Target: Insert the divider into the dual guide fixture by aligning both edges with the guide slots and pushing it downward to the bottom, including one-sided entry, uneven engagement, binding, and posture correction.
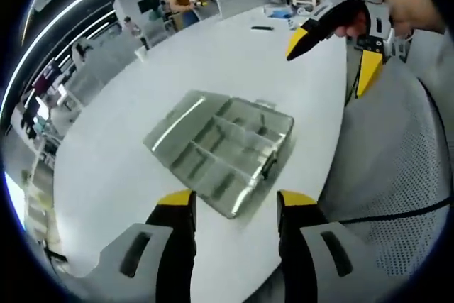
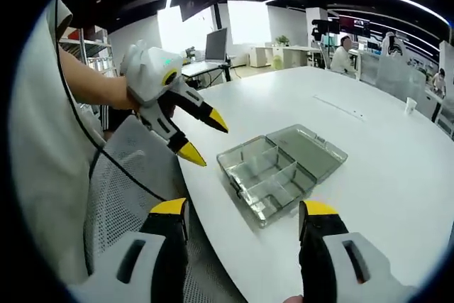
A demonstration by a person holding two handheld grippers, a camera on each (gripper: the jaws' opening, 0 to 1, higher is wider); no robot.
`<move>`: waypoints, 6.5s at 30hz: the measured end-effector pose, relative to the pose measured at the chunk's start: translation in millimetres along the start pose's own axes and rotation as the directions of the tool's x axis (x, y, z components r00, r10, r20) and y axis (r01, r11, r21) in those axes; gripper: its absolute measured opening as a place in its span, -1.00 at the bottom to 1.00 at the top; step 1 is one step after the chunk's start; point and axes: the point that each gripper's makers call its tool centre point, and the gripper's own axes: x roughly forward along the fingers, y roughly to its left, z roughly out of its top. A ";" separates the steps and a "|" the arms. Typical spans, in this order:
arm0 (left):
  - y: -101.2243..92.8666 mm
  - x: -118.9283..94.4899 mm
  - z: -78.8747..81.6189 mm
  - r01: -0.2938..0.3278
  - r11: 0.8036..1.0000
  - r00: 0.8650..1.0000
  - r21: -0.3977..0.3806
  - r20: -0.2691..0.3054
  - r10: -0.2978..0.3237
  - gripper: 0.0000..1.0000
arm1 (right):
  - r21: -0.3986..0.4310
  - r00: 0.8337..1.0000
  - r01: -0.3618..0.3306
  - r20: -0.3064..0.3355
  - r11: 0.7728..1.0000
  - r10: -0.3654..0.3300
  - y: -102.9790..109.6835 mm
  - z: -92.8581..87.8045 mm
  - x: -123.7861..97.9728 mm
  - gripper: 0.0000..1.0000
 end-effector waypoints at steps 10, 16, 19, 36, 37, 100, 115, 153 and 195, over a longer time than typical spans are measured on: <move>2.1 -12.9 2.0 -0.008 0.994 0.998 -0.113 0.064 0.016 -0.12 | 0.026 1.000 0.016 -0.005 1.000 -0.016 -2.7 -11.6 -7.1 0.20; 6.2 -25.3 1.7 -0.015 0.983 0.992 -0.184 0.119 0.037 -0.12 | 0.042 0.999 0.033 -0.006 0.999 -0.033 -4.9 -16.8 -15.8 0.20; 6.5 -28.0 -1.5 -0.005 0.976 0.991 -0.219 0.131 0.034 -0.12 | 0.047 0.999 0.038 -0.011 0.998 -0.037 -6.8 -20.7 -17.2 0.20; -7.6 -36.1 5.1 0.059 0.932 0.969 -0.359 0.245 0.033 -0.04 | 0.097 0.997 0.081 -0.002 0.992 -0.081 -18.3 -24.9 -29.5 0.20; -7.6 -36.2 5.3 0.060 0.929 0.968 -0.364 0.248 0.034 -0.03 | 0.098 0.997 0.082 -0.003 0.992 -0.082 -18.4 -25.3 -29.7 0.20; -26.0 -39.4 24.0 0.096 0.930 0.959 -0.355 0.284 0.009 0.13 | 0.057 0.995 0.040 -0.092 0.998 -0.035 -59.5 -36.4 10.2 0.17; -24.7 -39.0 27.6 0.102 0.936 0.954 -0.336 0.301 0.004 0.16 | 0.010 0.989 0.030 -0.143 0.999 -0.029 -71.7 -43.6 22.6 0.14; -19.5 -33.7 14.8 0.095 0.935 0.968 -0.342 0.252 -0.006 0.22 | -0.119 0.950 -0.040 -0.312 0.992 0.001 -98.7 -72.8 54.4 0.04; -15.1 -27.2 10.0 0.093 0.931 0.972 -0.354 0.235 -0.008 0.22 | -0.300 0.863 -0.228 -0.503 0.926 0.049 -109.4 -90.4 74.0 -0.23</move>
